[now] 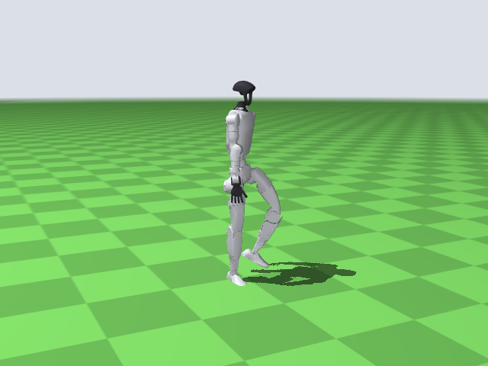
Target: Upper body actions
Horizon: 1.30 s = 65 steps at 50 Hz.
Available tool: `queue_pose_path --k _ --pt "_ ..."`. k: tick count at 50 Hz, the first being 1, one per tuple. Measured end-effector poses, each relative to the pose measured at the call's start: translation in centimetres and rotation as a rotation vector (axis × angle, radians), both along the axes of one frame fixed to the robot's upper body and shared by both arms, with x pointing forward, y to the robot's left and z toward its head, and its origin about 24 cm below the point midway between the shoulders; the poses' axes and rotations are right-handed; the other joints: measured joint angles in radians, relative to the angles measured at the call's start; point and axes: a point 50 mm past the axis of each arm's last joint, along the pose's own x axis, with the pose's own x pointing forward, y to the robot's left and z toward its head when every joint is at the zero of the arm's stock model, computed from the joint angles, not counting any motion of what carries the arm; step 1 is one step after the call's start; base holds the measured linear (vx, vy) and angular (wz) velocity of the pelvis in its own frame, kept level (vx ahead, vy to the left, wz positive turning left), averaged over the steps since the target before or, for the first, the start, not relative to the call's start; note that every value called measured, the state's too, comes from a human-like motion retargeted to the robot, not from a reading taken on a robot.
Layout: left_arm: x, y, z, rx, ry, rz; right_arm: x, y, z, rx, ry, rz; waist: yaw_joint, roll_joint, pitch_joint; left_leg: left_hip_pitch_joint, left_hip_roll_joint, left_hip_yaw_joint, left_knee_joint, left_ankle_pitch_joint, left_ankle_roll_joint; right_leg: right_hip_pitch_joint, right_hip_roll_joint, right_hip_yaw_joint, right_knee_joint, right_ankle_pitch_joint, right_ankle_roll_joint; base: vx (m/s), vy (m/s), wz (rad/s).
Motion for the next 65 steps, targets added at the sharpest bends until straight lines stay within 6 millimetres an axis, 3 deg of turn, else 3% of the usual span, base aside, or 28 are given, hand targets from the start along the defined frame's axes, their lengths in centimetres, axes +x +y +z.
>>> queue_pose_path --k 4,7,10,14,17,19,20,22,23,25,27,30,32,35,38,40,43,45,47,48,50,51,52,55,57,59,62,65 --pt "-4.3 -1.0 1.2 -0.107 0.140 0.100 7.5 4.3 1.8 0.157 -0.262 0.115 0.065 0.022 0.044 -0.155 0.078 0.004 0.317 -0.078 0.054 0.012 0.013 0.001 -0.038 0.031 -0.003 -0.17 -0.11 -0.52" --pt "-7.8 -2.1 2.3 -0.149 0.240 0.220 11.4 7.3 3.9 0.268 -0.411 0.229 0.056 0.032 0.027 -0.212 0.087 0.004 0.398 -0.101 0.060 0.011 0.025 0.014 -0.054 0.039 -0.008 0.06 0.00 -0.19" --pt "-9.5 -3.2 2.9 -0.122 0.282 0.384 13.5 9.4 5.6 0.350 -0.506 0.360 0.037 0.042 0.005 -0.175 0.086 0.050 0.346 -0.106 0.060 0.011 0.032 0.032 -0.054 0.031 -0.012 0.12 0.03 0.04" --pt "-9.2 -3.2 2.7 -0.019 0.282 0.507 13.1 9.7 5.5 0.297 -0.509 0.562 -0.005 0.044 -0.023 -0.014 -0.024 0.061 0.063 -0.055 0.004 0.037 0.035 0.030 -0.050 0.009 -0.010 0.19 0.06 0.37" --pt "-7.9 -2.6 2.2 0.017 0.263 0.456 10.0 8.3 3.6 0.202 -0.428 0.654 -0.036 0.047 -0.061 0.186 -0.147 0.036 -0.307 -0.006 -0.068 0.060 0.046 0.011 -0.031 -0.024 -0.007 0.35 0.11 0.34" --pt "-6.3 -2.2 1.6 0.011 0.223 0.344 6.6 6.6 1.9 0.131 -0.355 0.642 -0.047 0.072 -0.092 0.334 -0.208 0.034 -0.590 -0.082 -0.137 0.063 0.082 0.006 0.009 -0.063 -0.015 0.45 0.18 -0.09" --pt "-5.3 -2.0 1.3 0.004 0.198 0.269 4.6 5.6 1.1 0.082 -0.326 0.616 -0.049 0.092 -0.103 0.411 -0.236 0.037 -0.730 -0.137 -0.149 0.067 0.106 0.006 0.037 -0.086 -0.021 0.47 0.19 0.02" --pt "-2.3 -1.8 0.4 -0.006 0.118 0.097 0.6 2.9 0.0 -0.052 -0.261 0.485 -0.113 0.122 -0.118 0.473 -0.246 0.027 -0.887 -0.142 -0.099 0.044 0.130 -0.026 0.140 -0.083 -0.030 0.30 0.13 0.75" --pt "-0.1 -1.7 0.0 -0.009 0.059 0.010 -1.1 1.3 -0.3 -0.122 -0.212 0.402 -0.163 0.136 -0.121 0.475 -0.241 -0.032 -0.925 -0.118 -0.101 0.019 0.126 -0.081 0.208 -0.024 -0.034 0.02 0.10 0.65" --pt "6.5 -1.4 -0.7 -0.010 -0.110 -0.172 -3.6 -1.7 -0.3 -0.221 -0.111 0.210 -0.135 0.160 -0.076 0.464 -0.190 0.008 -0.936 -0.101 -0.111 -0.082 0.087 -0.095 0.425 0.158 -0.041 -0.18 0.08 -0.37" --pt "12.9 -1.5 -0.5 -0.007 -0.299 -0.337 -6.5 -4.5 0.0 -0.293 -0.006 0.026 -0.168 0.182 -0.043 0.444 -0.167 -0.032 -0.930 -0.101 -0.094 -0.207 0.071 -0.096 0.629 0.240 -0.093 -0.17 0.08 0.29" --pt "21.9 -2.0 1.8 -0.061 -0.566 -0.544 -11.0 -7.6 0.9 -0.406 0.125 -0.158 -0.216 0.200 -0.003 0.442 -0.159 -0.057 -0.935 -0.095 -0.080 -0.333 0.013 -0.125 0.879 0.148 -0.178 -0.03 0.15 0.44" --pt "25.4 -2.7 3.2 -0.077 -0.658 -0.652 -14.2 -8.5 1.5 -0.462 0.211 -0.217 -0.241 0.201 0.003 0.438 -0.147 -0.071 -0.928 -0.097 -0.080 -0.388 0.018 -0.129 0.956 0.113 -0.189 0.08 0.03 0.35" --pt "28.0 -4.1 4.5 -0.043 -0.768 -0.751 -18.8 -8.8 2.7 -0.546 0.320 -0.276 -0.247 0.197 -0.027 0.424 -0.140 -0.088 -0.919 -0.100 -0.083 -0.445 0.091 -0.081 0.956 0.106 -0.140 0.19 -0.08 0.23" --pt "28.7 -4.8 5.0 0.006 -0.854 -0.787 -21.7 -8.4 3.5 -0.593 0.393 -0.346 -0.225 0.186 -0.046 0.436 -0.149 -0.082 -0.916 -0.112 -0.088 -0.378 0.140 -0.081 0.818 0.121 -0.111 0.18 -0.09 -0.08" --pt "27.4 -4.7 4.2 0.028 -0.823 -0.783 -22.2 -8.1 3.6 -0.592 0.417 -0.374 -0.213 0.179 -0.055 0.448 -0.160 -0.070 -0.912 -0.123 -0.092 -0.290 0.175 -0.072 0.660 0.144 -0.088 0.11 -0.06 -0.20" --pt "22.5 -4.3 1.9 0.008 -0.671 -0.719 -20.7 -7.6 2.9 -0.537 0.401 -0.335 -0.207 0.152 -0.077 0.456 -0.210 -0.062 -0.885 -0.151 -0.096 -0.136 0.215 -0.019 0.360 0.189 -0.034 0.10 -0.03 -0.07" --pt "17.9 -3.6 0.4 -0.026 -0.536 -0.645 -18.3 -7.0 1.9 -0.470 0.363 -0.255 -0.204 0.124 -0.082 0.456 -0.249 -0.053 -0.834 -0.179 -0.101 -0.040 0.234 0.053 0.202 0.063 -0.016 0.11 -0.01 -0.06" --pt "12.3 -2.8 -0.7 -0.067 -0.363 -0.539 -15.3 -6.0 1.0 -0.385 0.314 -0.148 -0.179 0.102 -0.095 0.431 -0.257 -0.015 -0.722 -0.151 -0.114 0.042 0.186 -0.071 0.084 -0.059 -0.067 0.12 -0.07 -0.48" --pt "9.5 -2.5 -0.9 -0.087 -0.272 -0.475 -13.5 -5.4 0.5 -0.333 0.285 -0.092 -0.157 0.078 -0.100 0.399 -0.252 0.026 -0.621 -0.094 -0.122 0.042 0.161 -0.061 0.042 -0.052 -0.096 -0.02 -0.16 -0.61" --pt "5.4 -1.7 -0.7 -0.107 -0.113 -0.335 -8.1 -3.6 -0.2 -0.204 0.188 0.007 -0.115 0.030 -0.072 0.225 -0.165 0.052 -0.255 0.065 -0.110 0.042 0.104 -0.021 -0.008 -0.024 -0.087 -0.24 -0.29 -0.36" --pt "3.7 -0.9 -0.5 -0.087 -0.041 -0.249 -5.0 -2.6 -0.4 -0.141 0.105 0.057 -0.092 0.035 -0.061 0.132 -0.099 0.066 -0.093 0.104 -0.046 0.029 0.117 0.000 -0.013 -0.014 -0.086 -0.32 -0.31 -0.10" --pt "1.9 -0.4 -0.1 -0.065 0.024 -0.155 -2.0 -1.4 -0.3 -0.080 0.020 0.114 -0.074 0.038 -0.051 0.041 -0.049 0.062 0.055 0.118 0.001 0.016 0.125 0.016 -0.019 -0.002 -0.083 -0.31 -0.24 -0.03" --pt "-2.8 -0.1 0.9 -0.022 0.173 0.143 6.9 1.8 1.7 0.076 -0.235 0.300 -0.040 0.041 -0.023 -0.178 0.045 0.014 0.383 0.009 0.050 0.009 0.117 -0.029 -0.052 0.043 -0.066 -0.22 -0.11 -0.21" --pt "-4.9 -0.9 1.4 -0.007 0.234 0.287 10.8 4.0 3.5 0.128 -0.386 0.396 0.009 0.038 -0.006 -0.239 0.117 0.066 0.522 -0.047 0.084 0.020 0.118 0.018 -0.066 0.050 -0.069 -0.03 -0.04 -0.81" --pt "-7.0 -1.3 1.9 0.029 0.263 0.370 13.3 6.3 5.2 0.184 -0.515 0.458 0.017 0.034 -0.016 -0.291 0.143 0.081 0.610 -0.081 0.106 0.019 0.110 0.030 -0.061 0.045 -0.078 0.20 0.02 -0.31" --pt "-8.8 -1.6 2.6 0.037 0.290 0.386 15.7 8.6 7.4 0.296 -0.646 0.492 0.021 0.041 -0.036 -0.344 0.125 0.070 0.641 -0.080 0.104 0.012 0.106 0.035 -0.053 0.036 -0.082 0.10 0.06 0.15" --pt "-8.9 -1.3 2.7 0.029 0.320 0.337 16.7 9.7 8.6 0.378 -0.689 0.513 0.031 0.045 -0.020 -0.281 0.096 0.080 0.560 -0.063 0.083 0.036 0.099 0.026 -0.052 0.029 -0.076 0.01 0.04 0.18"
